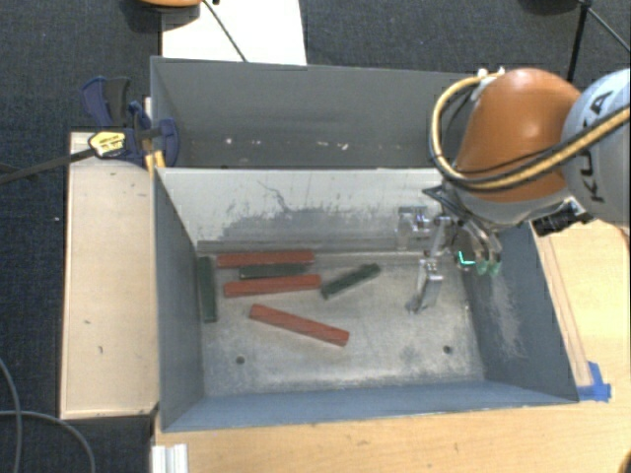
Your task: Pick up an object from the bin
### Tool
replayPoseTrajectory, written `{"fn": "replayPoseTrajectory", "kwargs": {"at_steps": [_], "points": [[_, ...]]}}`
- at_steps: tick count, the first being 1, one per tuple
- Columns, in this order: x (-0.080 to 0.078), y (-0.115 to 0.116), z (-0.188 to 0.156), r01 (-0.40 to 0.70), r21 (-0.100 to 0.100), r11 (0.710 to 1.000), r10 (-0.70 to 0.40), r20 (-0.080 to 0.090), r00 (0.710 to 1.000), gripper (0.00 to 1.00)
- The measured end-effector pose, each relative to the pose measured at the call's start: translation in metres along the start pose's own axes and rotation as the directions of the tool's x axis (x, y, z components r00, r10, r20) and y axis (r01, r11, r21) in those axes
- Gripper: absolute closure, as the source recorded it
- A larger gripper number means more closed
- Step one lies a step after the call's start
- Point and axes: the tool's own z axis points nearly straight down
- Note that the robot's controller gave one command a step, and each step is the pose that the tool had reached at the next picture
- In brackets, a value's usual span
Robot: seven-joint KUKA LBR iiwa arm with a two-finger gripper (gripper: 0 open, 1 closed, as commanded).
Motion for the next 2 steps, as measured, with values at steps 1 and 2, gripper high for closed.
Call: {"fn": "replayPoseTrajectory", "kwargs": {"at_steps": [1, 2], "points": [[-0.002, 0.0, -0.005, 0.0, 0.0, 1.0, 0.0, 0.008, 1.0, 0.0], [-0.003, 0.016, 0.04, 0.076, 0.001, 0.997, -0.076, 0.013, 0.997, 0.0]]}}
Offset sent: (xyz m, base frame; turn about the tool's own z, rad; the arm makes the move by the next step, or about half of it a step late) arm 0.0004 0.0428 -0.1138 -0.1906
